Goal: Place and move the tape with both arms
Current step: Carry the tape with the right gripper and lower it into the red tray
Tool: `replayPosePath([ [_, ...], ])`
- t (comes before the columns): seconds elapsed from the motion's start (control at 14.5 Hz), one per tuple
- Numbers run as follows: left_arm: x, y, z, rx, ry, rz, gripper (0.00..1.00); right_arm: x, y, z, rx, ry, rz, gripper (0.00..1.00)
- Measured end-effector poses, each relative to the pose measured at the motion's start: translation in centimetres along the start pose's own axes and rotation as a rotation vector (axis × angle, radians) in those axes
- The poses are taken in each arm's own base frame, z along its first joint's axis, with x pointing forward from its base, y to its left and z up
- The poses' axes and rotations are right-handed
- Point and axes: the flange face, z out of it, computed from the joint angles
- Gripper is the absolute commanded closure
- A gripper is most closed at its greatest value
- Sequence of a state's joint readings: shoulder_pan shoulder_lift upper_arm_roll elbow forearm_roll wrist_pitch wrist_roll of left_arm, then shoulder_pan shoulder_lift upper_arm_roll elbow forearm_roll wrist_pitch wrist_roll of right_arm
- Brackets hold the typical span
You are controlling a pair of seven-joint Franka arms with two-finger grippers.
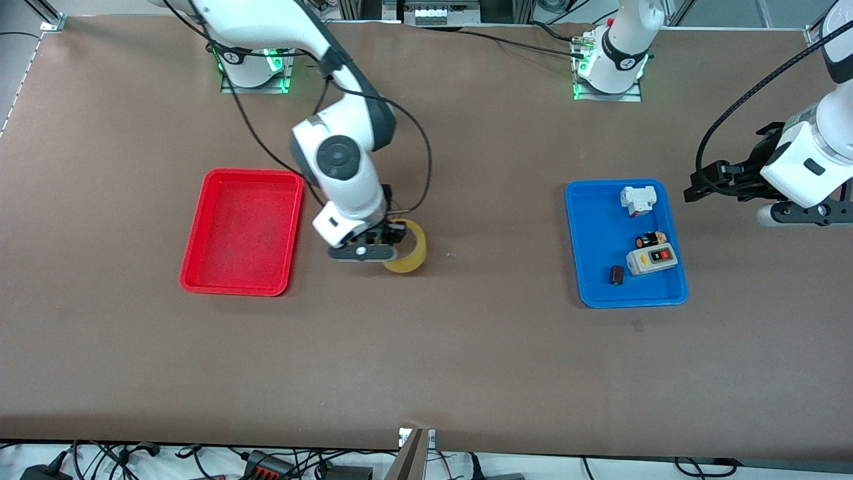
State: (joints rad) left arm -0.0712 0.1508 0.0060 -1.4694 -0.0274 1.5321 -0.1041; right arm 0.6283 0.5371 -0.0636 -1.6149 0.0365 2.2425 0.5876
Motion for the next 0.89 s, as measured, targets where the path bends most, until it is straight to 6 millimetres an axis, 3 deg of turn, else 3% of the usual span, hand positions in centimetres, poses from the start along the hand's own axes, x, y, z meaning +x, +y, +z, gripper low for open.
replayPosePath([
  [0.21, 0.0, 0.0, 0.0, 0.000, 0.000, 0.000, 0.00, 1.7, 8.5, -1.5, -0.019, -0.021, 0.029, 0.99],
  [0.55, -0.5, 0.0, 0.4, 0.000, -0.006, 0.000, 0.00, 1.0, 22.3, 0.5, -0.054, -0.119, -0.015, 0.99],
  [0.69, -0.9, 0.0, 0.6, -0.001, 0.006, 0.002, 0.00, -0.3, 26.6, 1.5, -0.055, -0.152, -0.037, 0.98],
  [0.89, -1.4, 0.0, 0.5, -0.002, 0.011, 0.002, 0.00, -2.4, 30.8, 3.3, -0.052, -0.178, -0.053, 0.98],
])
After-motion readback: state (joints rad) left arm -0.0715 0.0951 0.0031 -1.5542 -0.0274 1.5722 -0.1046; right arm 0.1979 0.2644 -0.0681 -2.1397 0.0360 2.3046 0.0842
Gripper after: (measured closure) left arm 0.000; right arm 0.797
